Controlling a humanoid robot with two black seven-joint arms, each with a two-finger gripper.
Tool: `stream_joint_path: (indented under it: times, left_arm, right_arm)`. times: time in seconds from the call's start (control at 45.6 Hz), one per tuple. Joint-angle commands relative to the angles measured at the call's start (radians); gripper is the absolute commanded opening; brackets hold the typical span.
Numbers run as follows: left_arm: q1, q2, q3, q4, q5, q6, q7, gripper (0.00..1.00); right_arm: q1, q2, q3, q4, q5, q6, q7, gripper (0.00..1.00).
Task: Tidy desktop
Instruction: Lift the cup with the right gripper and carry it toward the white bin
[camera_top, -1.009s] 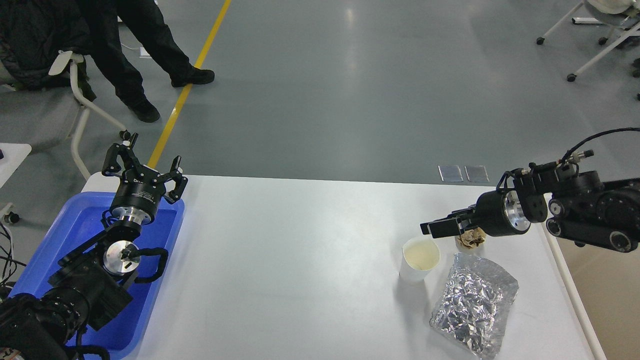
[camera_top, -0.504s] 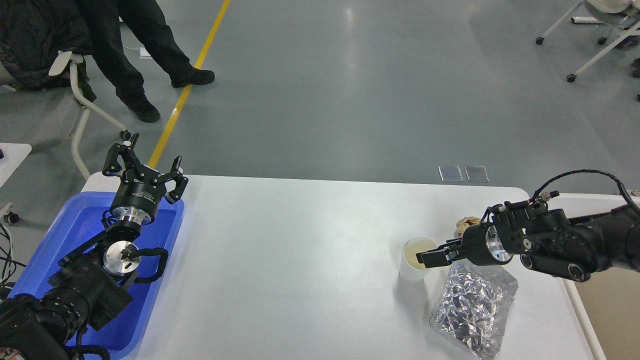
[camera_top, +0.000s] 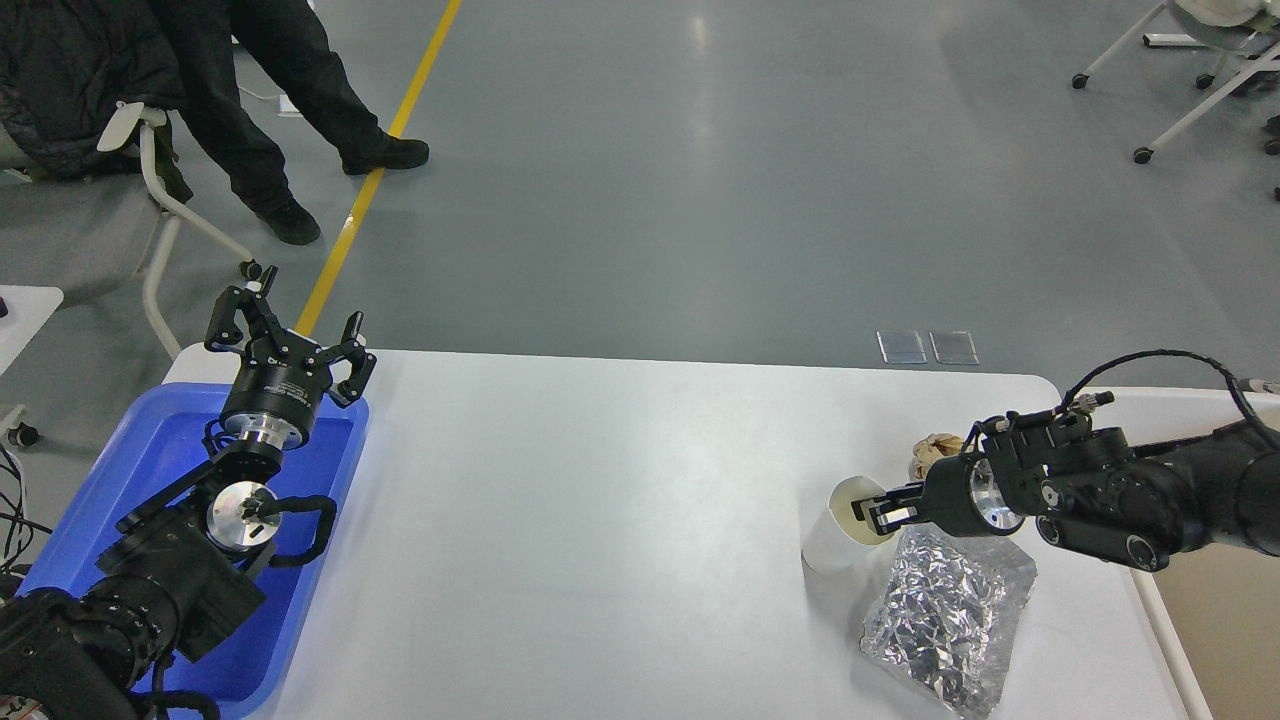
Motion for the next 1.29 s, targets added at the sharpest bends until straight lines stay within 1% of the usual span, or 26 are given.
stream_joint_path:
  times: [0.0,0.241,0.417,0.614,0.921,1.14,1.272]
  left_arm:
    - [0.000,0.000,0.000,0.000,0.000,0.000,0.000,1.00]
    - [0.000,0.001,0.000,0.000,0.000,0.000,0.000,1.00]
    - [0.000,0.000,0.000,0.000,-0.002,0.000,0.000,1.00]
    - [-0.001,0.000,0.000,0.000,0.000,0.000,0.000,1.00]
    - [0.000,0.001,0.000,0.000,0.000,0.000,0.000,1.00]
    - [0.000,0.001,0.000,0.000,-0.002,0.000,0.000,1.00]
    - [0.000,0.000,0.000,0.000,-0.002,0.000,0.000,1.00]
  right_arm:
    - [0.006,0.002,0.005,-0.003,0.018,0.003,0.004,0.00]
    - [0.027,-0.013,0.042,0.025,0.076,0.008,0.008,0.00]
    - [0.073,-0.085,0.128,0.102,0.131,0.011,0.022,0.00]
    - [0.138,-0.229,0.266,0.203,0.197,0.049,0.022,0.00]
    - [0.132,-0.486,0.528,0.211,0.303,0.233,0.024,0.00]
    - [0.122,-0.639,0.570,0.186,0.444,0.261,0.024,0.00]
    - [0.093,-0.687,0.570,0.128,0.570,0.253,0.024,0.00]
